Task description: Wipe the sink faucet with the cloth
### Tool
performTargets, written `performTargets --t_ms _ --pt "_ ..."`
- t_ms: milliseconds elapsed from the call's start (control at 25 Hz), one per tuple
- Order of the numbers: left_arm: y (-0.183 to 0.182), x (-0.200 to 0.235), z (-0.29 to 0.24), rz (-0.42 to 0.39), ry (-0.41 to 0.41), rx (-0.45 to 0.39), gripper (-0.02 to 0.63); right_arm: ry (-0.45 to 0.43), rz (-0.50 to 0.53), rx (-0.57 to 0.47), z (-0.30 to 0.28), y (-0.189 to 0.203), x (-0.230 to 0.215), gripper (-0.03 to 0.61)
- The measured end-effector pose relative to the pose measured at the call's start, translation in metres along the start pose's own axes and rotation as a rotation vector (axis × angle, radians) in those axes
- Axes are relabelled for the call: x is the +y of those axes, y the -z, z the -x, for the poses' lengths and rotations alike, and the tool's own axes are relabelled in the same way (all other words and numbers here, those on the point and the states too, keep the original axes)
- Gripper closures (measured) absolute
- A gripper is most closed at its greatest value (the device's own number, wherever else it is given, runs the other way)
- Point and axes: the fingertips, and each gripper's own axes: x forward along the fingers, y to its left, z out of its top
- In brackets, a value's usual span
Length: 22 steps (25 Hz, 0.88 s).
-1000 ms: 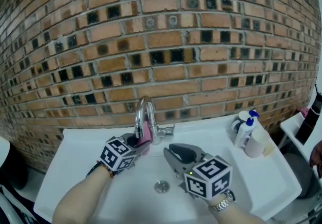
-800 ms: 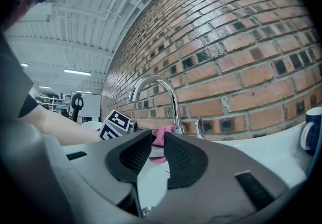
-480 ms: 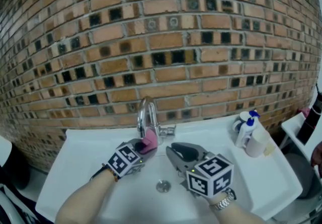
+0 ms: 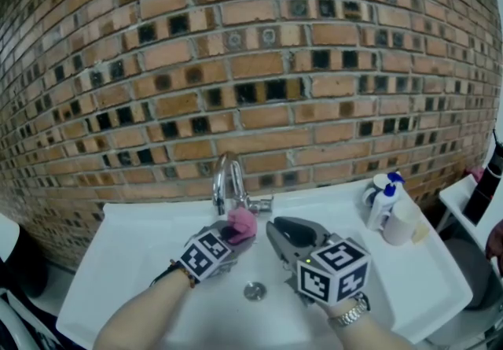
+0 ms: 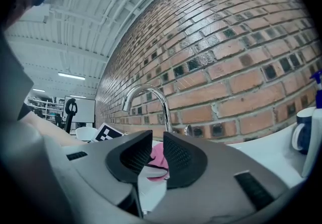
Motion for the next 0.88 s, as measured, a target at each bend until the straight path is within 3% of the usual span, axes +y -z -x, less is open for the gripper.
performTargets --t_ms 520,880 --pt "-0.025 0.008 -0.012 0.046 -0.102 -0.047 0.543 -0.002 -0.006 -0.027 0.003 -0.007 0.001 0.499" --pt "-0.04 0.013 -0.006 0.057 -0.123 -0.08 0.546 -0.005 -0.007 -0.036 0.003 -0.009 0.001 0.499"
